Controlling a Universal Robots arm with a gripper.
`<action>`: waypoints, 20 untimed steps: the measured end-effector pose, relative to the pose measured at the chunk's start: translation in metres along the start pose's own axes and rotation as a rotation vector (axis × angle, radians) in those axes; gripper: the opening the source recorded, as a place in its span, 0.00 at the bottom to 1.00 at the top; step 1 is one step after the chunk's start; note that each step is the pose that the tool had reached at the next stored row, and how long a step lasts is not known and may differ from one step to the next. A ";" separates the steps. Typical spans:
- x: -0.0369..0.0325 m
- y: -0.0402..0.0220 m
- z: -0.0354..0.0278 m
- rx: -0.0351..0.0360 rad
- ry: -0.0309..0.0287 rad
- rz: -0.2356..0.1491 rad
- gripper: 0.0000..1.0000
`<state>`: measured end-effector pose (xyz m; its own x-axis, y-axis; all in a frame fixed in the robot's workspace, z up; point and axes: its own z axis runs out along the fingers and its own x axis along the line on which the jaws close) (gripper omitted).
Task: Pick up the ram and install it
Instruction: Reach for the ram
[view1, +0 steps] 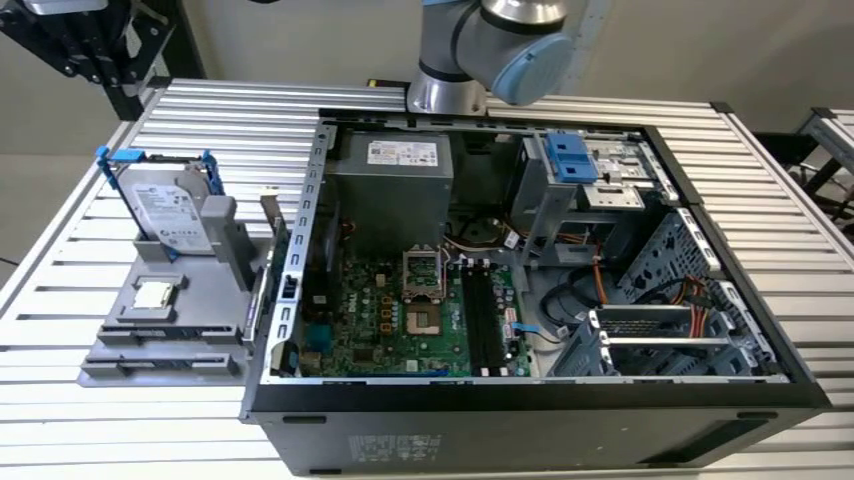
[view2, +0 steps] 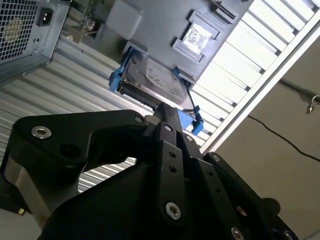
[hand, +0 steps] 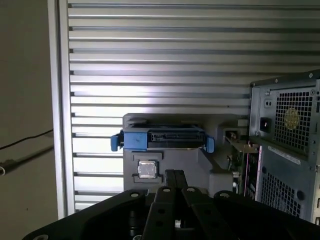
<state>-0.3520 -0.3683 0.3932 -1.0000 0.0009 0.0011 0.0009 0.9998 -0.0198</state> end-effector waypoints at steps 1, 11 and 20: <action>0.0006 0.0001 0.0000 0.0000 -0.0028 0.000 0.00; 0.0022 -0.0009 0.0001 -0.0009 -0.0135 0.000 0.00; 0.0037 -0.0124 0.0014 -0.0022 -0.0135 0.001 0.00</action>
<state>-0.3557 -0.3808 0.3920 -0.9999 0.0015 -0.0125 0.0017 0.9998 -0.0176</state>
